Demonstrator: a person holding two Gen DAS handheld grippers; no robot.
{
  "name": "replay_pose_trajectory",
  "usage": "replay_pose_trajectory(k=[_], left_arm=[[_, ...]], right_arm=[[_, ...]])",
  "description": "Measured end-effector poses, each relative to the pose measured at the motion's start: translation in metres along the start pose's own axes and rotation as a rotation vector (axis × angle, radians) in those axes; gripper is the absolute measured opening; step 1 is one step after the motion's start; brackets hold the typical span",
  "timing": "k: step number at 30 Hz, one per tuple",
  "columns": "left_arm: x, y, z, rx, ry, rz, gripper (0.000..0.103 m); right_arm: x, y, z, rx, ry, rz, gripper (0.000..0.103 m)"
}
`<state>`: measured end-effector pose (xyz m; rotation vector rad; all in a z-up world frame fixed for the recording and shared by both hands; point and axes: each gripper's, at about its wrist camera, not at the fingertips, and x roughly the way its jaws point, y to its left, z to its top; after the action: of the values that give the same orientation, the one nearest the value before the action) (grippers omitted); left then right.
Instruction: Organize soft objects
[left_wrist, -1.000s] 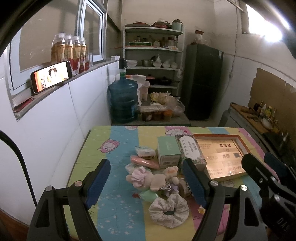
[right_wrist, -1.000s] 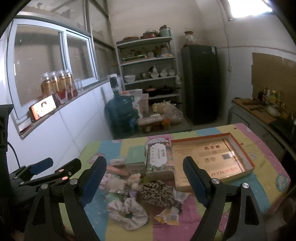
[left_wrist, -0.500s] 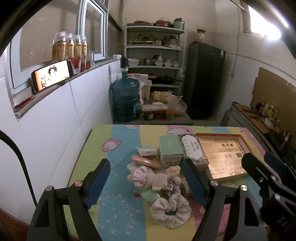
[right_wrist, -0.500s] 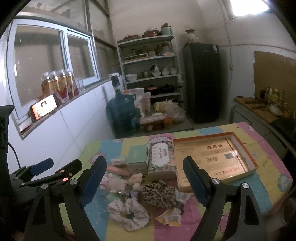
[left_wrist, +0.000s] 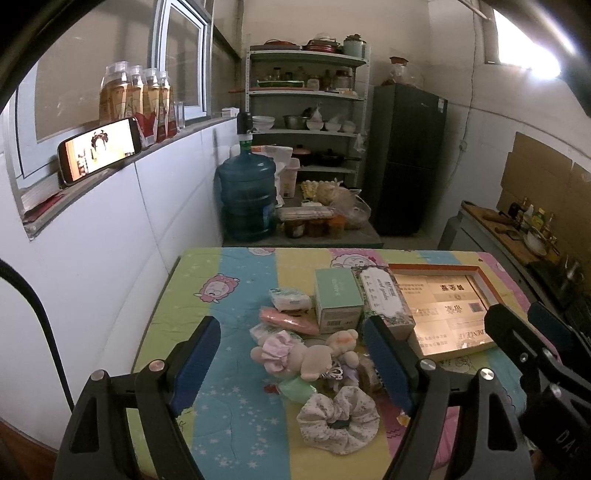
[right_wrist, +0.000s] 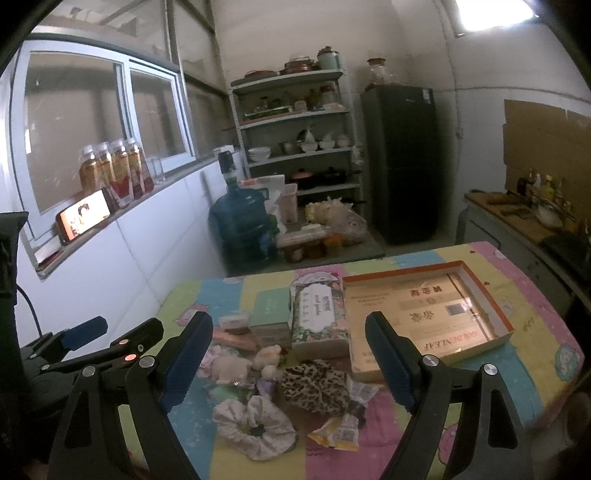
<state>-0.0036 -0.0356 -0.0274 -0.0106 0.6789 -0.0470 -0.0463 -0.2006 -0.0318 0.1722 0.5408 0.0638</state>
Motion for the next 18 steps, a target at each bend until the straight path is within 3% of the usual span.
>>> replay_pose_trajectory(k=[12, 18], left_arm=[[0.008, 0.018, -0.004, -0.030, 0.004, -0.002, 0.080], [0.019, 0.033, -0.015, -0.039, -0.008, -0.059, 0.080]], right_arm=[[0.001, -0.007, -0.008, -0.007, 0.004, -0.016, 0.085], [0.011, -0.018, -0.023, 0.005, 0.047, -0.022, 0.085]])
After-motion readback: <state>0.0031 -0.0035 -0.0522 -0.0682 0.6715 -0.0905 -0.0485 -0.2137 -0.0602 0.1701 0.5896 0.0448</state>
